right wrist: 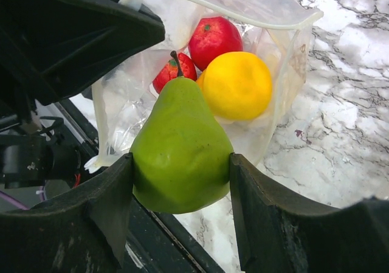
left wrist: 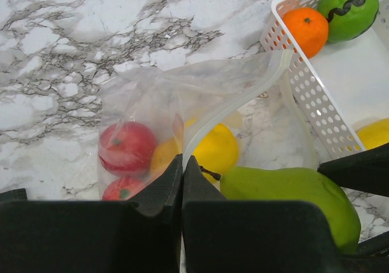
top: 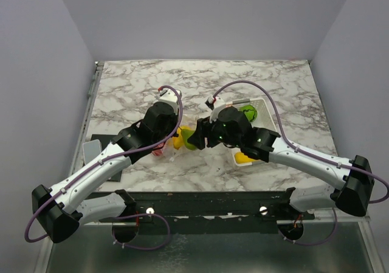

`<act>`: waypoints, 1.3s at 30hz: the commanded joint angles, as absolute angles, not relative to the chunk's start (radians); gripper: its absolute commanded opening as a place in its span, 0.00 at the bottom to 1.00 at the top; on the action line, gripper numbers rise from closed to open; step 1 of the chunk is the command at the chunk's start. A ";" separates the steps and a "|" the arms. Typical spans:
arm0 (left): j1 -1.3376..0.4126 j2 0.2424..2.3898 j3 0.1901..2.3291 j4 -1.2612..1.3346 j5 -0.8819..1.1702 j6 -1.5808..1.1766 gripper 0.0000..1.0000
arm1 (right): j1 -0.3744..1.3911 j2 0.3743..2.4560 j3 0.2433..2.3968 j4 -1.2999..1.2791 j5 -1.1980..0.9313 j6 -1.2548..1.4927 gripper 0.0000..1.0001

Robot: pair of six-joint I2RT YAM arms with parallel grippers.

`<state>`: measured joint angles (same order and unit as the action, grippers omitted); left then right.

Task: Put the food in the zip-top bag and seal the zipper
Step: Place the fake fruit in the zipper food storage bag.

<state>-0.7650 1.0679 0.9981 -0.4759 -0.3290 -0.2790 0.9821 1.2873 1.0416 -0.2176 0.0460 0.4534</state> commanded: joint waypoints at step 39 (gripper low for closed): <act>-0.759 1.066 0.989 -0.463 -0.327 -0.274 0.00 | 1.029 1.338 1.158 -0.364 0.283 0.595 0.88</act>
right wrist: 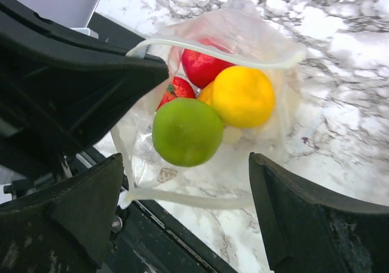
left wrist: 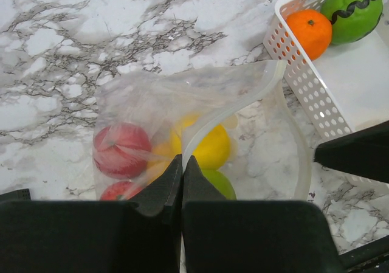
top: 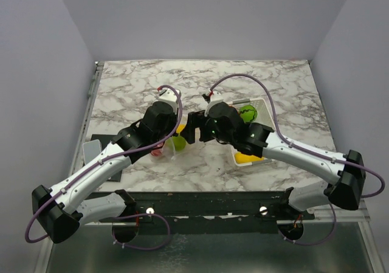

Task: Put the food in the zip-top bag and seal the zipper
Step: Place the fake fruit in the zipper food storage bag.

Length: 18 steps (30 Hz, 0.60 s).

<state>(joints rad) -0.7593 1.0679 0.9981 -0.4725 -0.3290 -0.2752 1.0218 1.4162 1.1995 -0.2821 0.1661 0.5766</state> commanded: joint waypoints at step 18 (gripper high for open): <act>-0.758 1.069 0.989 -0.463 -0.319 -0.275 0.00 | 1.007 1.110 1.052 -0.822 0.632 0.772 0.81</act>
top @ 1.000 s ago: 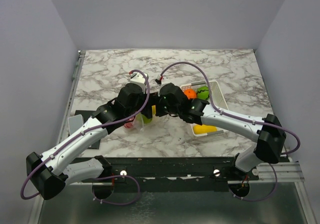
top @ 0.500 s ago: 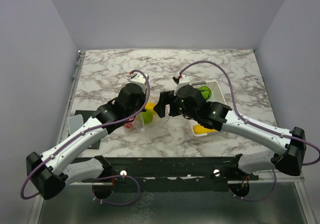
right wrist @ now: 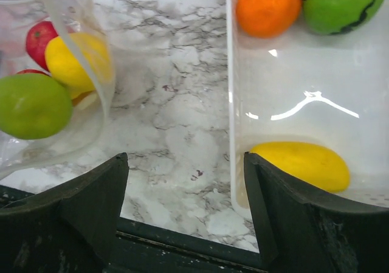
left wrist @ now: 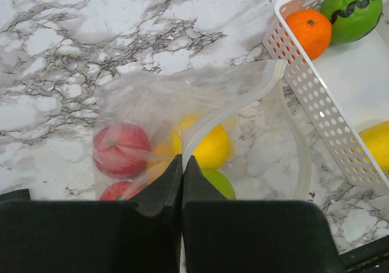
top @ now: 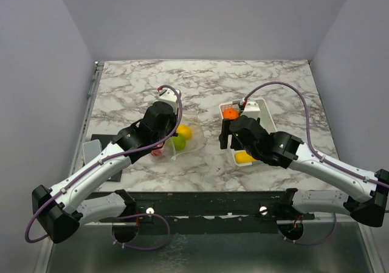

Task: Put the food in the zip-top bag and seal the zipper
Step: Place the fake fruit in the zipper food storage bag, then pick up the fake fruit from the bin.

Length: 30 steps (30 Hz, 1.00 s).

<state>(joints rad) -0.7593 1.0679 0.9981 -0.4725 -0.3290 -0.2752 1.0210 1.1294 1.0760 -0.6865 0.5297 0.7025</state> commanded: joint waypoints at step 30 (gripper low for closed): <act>-0.760 1.063 0.989 -0.463 -0.318 -0.273 0.00 | 0.751 1.294 0.901 -0.812 0.449 0.698 0.89</act>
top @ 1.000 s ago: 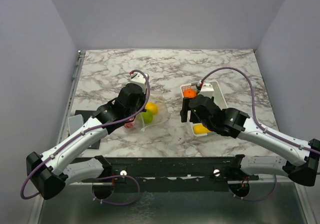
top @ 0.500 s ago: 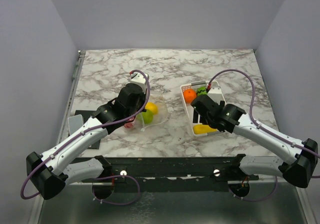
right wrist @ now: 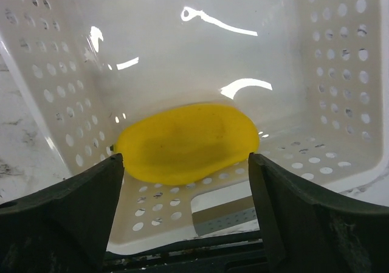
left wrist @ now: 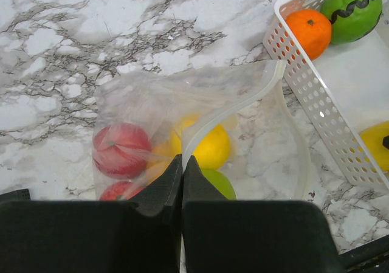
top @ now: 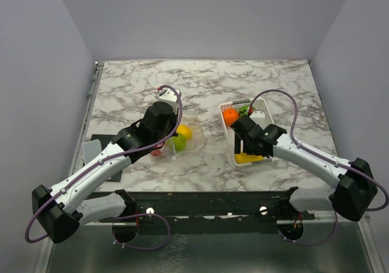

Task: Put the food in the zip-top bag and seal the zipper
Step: Pick up the fake fruit from the bin.

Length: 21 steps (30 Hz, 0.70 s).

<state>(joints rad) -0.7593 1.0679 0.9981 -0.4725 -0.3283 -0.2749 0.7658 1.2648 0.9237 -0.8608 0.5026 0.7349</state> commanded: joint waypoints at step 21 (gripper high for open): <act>-0.760 1.058 0.989 -0.463 -0.316 -0.271 0.00 | 0.666 1.477 0.910 -0.748 0.462 0.675 0.93</act>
<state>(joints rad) -0.7593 1.0679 0.9981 -0.4725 -0.3283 -0.2749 0.6949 1.4300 0.8997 -0.7532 0.4137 0.6437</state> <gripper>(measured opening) 0.004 0.932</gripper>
